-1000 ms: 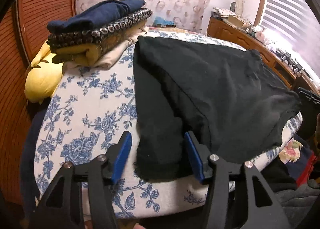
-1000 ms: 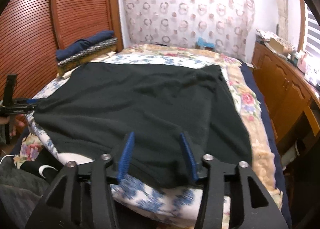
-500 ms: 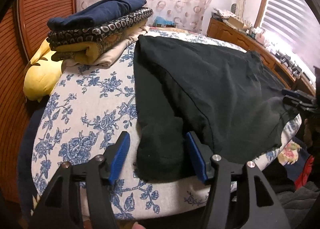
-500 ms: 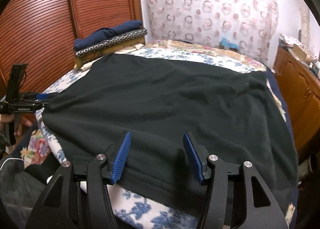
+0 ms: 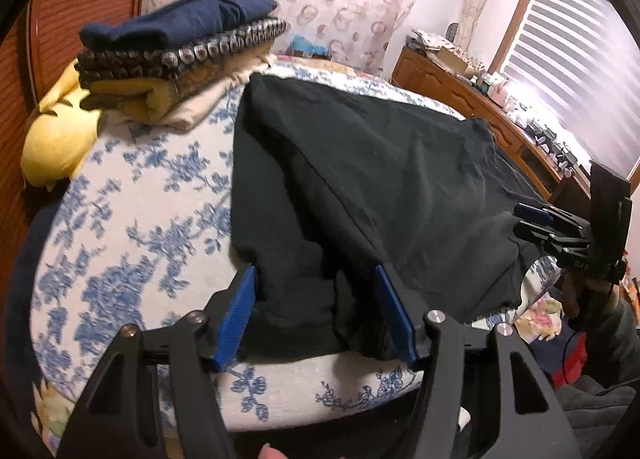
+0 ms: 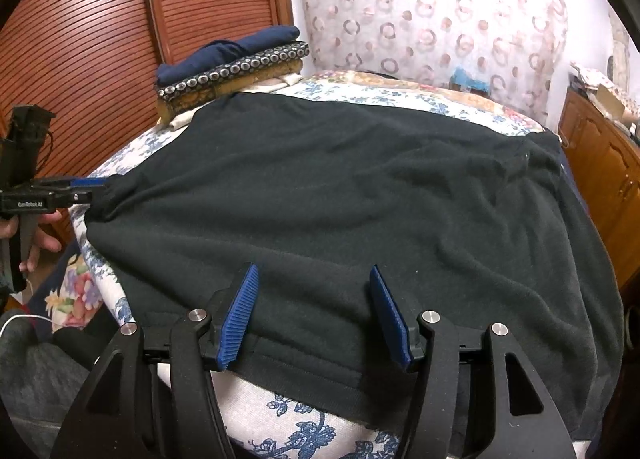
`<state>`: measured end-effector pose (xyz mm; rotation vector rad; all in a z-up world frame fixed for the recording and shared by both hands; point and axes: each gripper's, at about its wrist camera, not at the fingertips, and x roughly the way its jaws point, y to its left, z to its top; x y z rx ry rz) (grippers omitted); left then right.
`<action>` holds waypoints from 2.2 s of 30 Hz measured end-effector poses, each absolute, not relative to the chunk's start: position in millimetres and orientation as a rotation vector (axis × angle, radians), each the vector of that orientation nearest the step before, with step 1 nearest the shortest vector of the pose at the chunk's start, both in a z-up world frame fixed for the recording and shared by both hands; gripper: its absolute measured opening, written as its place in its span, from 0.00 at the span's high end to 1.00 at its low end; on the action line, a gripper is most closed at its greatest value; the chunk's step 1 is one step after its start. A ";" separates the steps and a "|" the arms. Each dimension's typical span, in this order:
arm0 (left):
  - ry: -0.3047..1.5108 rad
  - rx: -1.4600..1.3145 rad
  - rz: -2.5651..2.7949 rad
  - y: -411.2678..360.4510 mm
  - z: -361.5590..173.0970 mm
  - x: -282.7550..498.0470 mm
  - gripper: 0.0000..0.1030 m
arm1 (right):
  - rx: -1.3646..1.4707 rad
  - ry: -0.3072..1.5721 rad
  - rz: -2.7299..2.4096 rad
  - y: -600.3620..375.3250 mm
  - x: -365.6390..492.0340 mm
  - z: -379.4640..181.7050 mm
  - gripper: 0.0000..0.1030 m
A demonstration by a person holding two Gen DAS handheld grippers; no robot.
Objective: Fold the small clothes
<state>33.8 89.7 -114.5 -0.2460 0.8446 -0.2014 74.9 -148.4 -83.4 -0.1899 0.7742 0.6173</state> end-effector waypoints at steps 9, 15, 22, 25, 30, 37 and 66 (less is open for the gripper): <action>0.843 -0.241 -0.180 78.5 -116.9 38.3 0.41 | -0.169 0.783 0.608 -151.5 75.1 -89.0 0.42; 0.849 -0.239 -0.195 77.4 -117.3 46.7 0.77 | -0.156 0.774 0.610 -154.7 72.5 -89.1 0.42; 0.819 -0.207 -0.286 56.4 -98.0 49.8 0.97 | -0.108 0.763 0.589 -172.0 72.4 -88.4 0.42; 0.783 -0.199 -0.348 41.3 -77.1 57.2 0.98 | -0.093 0.754 0.561 -185.7 71.5 -85.2 0.42; 0.744 -0.160 -0.501 -10.7 -39.8 94.7 0.99 | -0.050 0.724 0.503 -217.2 65.9 -74.4 0.42; 0.712 -0.065 -0.703 -119.5 1.0 152.1 0.99 | -0.006 0.684 0.396 -278.7 47.9 -61.6 0.42; 0.768 0.134 -0.697 -164.9 10.3 208.5 0.48 | 0.034 0.644 0.327 -328.7 56.4 -40.6 0.42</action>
